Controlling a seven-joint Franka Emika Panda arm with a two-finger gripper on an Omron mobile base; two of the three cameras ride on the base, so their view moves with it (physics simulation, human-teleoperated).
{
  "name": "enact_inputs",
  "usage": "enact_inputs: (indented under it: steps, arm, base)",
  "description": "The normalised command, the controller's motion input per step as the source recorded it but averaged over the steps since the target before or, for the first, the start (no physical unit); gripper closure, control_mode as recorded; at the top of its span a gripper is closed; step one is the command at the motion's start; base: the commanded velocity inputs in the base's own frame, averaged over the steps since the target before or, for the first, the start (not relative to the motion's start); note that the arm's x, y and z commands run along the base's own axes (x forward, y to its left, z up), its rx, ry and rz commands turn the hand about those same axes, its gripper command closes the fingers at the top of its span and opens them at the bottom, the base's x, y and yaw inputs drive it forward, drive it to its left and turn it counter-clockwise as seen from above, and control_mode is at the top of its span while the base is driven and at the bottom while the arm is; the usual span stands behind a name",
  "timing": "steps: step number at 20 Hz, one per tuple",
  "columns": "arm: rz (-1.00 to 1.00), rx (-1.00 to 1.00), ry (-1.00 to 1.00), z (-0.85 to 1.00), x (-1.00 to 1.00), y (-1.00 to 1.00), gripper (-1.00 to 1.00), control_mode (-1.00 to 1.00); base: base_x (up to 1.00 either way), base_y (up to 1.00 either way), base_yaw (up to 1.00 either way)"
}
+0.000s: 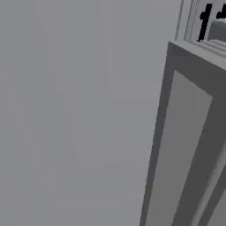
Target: Start the toaster. Once the lever pops up, take the bread to the plate on the dining counter.
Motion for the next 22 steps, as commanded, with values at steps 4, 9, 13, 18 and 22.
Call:
enact_inputs:
  steps: [4, 9, 13, 18, 22]
  arm:
    - [0.00, 0.00, 0.00, 0.00, 0.00, 0.00, 1.00, 1.00]
    - [0.00, 0.00, 0.00, 0.00, 0.00, 0.00, 1.00, 1.00]
    - [0.00, 0.00, 0.00, 0.00, 0.00, 0.00, 1.00, 1.00]
    - [0.00, 0.00, 0.00, 0.00, 0.00, 0.00, 1.00, 1.00]
    - [0.00, 0.00, 0.00, 0.00, 0.00, 0.00, 1.00, 1.00]
  base:
    - [-0.62, -0.60, -0.44]
    - [0.00, -0.64, -0.75]
    - [0.00, -0.65, -0.76]
    - [0.00, -0.80, -0.73]
    - [0.12, -0.87, -0.67]
